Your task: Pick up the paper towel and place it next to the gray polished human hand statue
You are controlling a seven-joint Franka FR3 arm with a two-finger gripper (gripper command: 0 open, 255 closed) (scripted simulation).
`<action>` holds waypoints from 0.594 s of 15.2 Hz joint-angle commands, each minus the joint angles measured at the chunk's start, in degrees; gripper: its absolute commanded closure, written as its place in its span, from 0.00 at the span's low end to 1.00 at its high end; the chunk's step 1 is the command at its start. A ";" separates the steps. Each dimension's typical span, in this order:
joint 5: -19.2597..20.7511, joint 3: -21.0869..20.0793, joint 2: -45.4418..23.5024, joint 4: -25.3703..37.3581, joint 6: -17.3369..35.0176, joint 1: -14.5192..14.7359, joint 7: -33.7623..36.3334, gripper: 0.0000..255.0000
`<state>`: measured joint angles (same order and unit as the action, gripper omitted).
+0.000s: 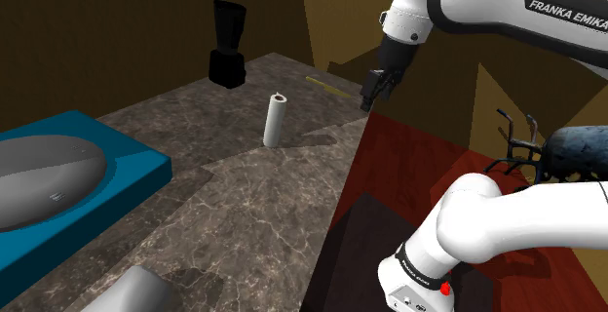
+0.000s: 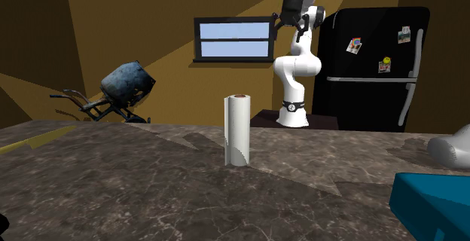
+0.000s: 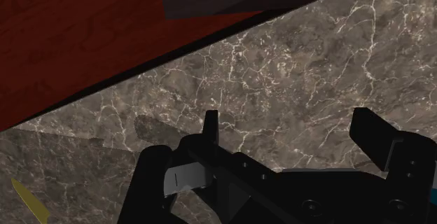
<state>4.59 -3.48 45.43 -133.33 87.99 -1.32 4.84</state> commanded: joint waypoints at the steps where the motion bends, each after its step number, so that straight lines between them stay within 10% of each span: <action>1: 0.00 0.00 0.00 0.00 0.00 0.00 0.00 0.00; 9: -0.15 3.38 -16.60 5.69 10.54 -0.63 -3.37 0.00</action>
<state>4.58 -0.43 30.86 -128.34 97.21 -1.93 1.83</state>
